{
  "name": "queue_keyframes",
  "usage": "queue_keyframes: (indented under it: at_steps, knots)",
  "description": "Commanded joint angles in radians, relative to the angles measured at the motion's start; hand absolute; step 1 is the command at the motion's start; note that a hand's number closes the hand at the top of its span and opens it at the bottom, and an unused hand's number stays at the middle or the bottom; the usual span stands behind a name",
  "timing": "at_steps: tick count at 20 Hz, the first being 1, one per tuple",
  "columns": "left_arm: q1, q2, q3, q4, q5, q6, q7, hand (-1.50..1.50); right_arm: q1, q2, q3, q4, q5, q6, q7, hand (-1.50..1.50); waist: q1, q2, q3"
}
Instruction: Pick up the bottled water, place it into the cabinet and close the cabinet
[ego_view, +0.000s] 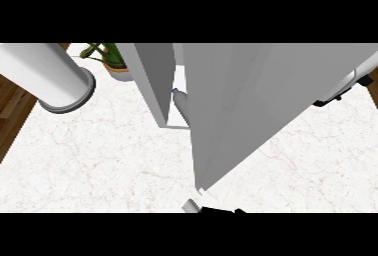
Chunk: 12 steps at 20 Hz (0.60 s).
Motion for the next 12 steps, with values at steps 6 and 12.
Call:
queue_keyframes:
  at_steps: [6, 12]
  knots:
    - [0.120, -0.004, 0.185, -0.009, 0.157, -0.148, -0.007, -1.50, -0.446, 0.046, -0.159, 0.181, -0.266, -0.185, 0.128, 1.50, -0.021, -0.008, -0.001]
    - [0.138, -0.037, 0.230, 0.038, 0.173, -0.245, 0.003, -1.50, -0.667, 0.046, -0.291, 0.404, -0.439, -0.211, 0.080, 1.50, -0.024, -0.006, 0.000]
